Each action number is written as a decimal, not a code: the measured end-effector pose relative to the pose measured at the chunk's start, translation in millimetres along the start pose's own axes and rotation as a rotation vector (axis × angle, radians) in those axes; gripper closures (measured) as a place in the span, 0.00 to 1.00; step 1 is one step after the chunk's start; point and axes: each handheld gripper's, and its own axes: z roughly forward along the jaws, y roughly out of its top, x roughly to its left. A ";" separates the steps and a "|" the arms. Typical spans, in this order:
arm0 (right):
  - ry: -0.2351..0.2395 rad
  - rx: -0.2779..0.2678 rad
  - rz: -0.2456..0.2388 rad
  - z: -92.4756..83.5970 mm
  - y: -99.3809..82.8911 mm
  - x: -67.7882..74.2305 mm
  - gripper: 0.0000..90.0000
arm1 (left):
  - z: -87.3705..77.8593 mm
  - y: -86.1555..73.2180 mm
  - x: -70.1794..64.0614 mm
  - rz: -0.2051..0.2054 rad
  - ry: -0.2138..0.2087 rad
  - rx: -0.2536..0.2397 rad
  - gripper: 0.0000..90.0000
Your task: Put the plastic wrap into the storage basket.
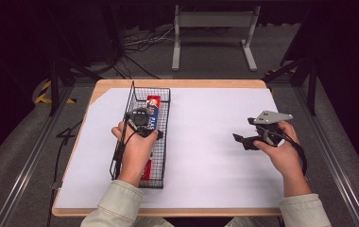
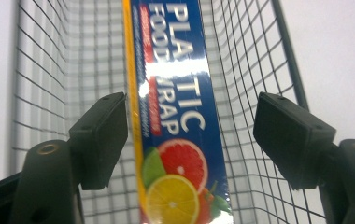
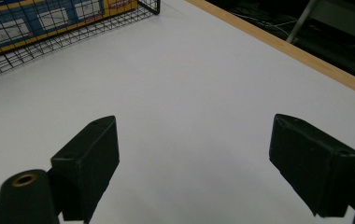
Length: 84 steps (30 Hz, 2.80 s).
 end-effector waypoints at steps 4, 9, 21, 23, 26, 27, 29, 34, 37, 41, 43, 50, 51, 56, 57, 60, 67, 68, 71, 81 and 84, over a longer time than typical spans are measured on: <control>0.000 0.003 0.002 0.7 -1.2 -1.1 0.18 | -7.4 8.2 4.9 -0.008 -0.011 -0.024 0.32; 0.002 0.002 0.012 0.5 -1.8 -2.1 0.18 | -9.1 22.0 11.6 -0.019 -0.006 0.002 0.31; 0.005 0.014 0.015 4.2 -5.0 -5.9 0.18 | -18.2 48.4 26.9 0.066 -0.133 -0.003 0.30; 0.007 0.013 0.018 4.8 -5.5 -6.1 0.18 | -20.7 51.4 32.5 0.110 -0.155 -0.022 0.30; 0.008 0.019 0.013 6.3 -6.2 -5.8 0.18 | -23.6 53.9 43.1 0.157 -0.169 -0.044 0.30; 0.008 0.022 0.010 6.8 -6.7 -5.8 0.18 | -25.1 54.8 47.6 0.165 -0.181 -0.048 0.30; 0.008 0.027 0.009 7.3 -7.7 -5.7 0.18 | -28.6 56.2 56.5 0.180 -0.215 -0.074 0.30; 0.016 0.026 0.012 7.6 -10.8 -8.8 0.18 | -31.8 57.1 78.3 0.324 -0.239 -0.142 0.29; 0.037 0.035 0.019 7.9 -13.1 -12.1 0.19 | -29.3 51.9 93.1 0.400 -0.273 -0.172 0.25; 0.050 0.042 0.020 8.6 -16.9 -16.2 0.20 | -28.2 43.6 112.4 0.452 -0.331 -0.213 0.26; 0.050 0.045 0.020 8.3 -18.2 -17.6 0.20 | -27.3 39.6 119.0 0.500 -0.335 -0.235 0.24; 0.053 0.048 0.018 7.1 -22.9 -21.6 0.21 | -31.6 25.5 146.4 0.589 -0.410 -0.289 0.24; 0.041 0.062 0.014 7.0 -23.6 -22.0 0.20 | -31.6 25.5 146.4 0.589 -0.410 -0.289 0.25; 0.047 0.068 0.022 7.3 -29.2 -25.7 0.20 | -37.0 11.1 158.7 0.647 -0.412 -0.289 0.25; 0.051 0.070 0.022 7.4 -30.4 -26.5 0.20 | -36.7 7.9 161.0 0.659 -0.411 -0.301 0.25; 0.061 0.060 0.018 6.3 -35.4 -30.0 0.21 | -32.4 -5.7 167.0 0.668 -0.415 -0.322 0.25; 0.109 0.015 0.032 3.9 -47.4 -35.0 0.21 | -16.5 -35.3 173.6 0.674 -0.362 -0.297 0.25; 0.108 0.019 0.032 4.2 -49.2 -35.4 0.21 | -14.7 -38.4 173.8 0.668 -0.367 -0.303 0.25; 0.101 0.023 0.041 5.0 -53.0 -37.6 0.21 | -7.5 -52.8 178.2 0.615 -0.406 -0.337 0.25; 0.095 0.008 0.055 3.9 -54.6 -38.8 0.21 | -0.3 -67.4 178.0 0.547 -0.425 -0.348 0.22; 0.094 -0.001 0.060 3.3 -54.0 -38.7 0.21 | 0.6 -67.1 177.7 0.548 -0.422 -0.345 0.21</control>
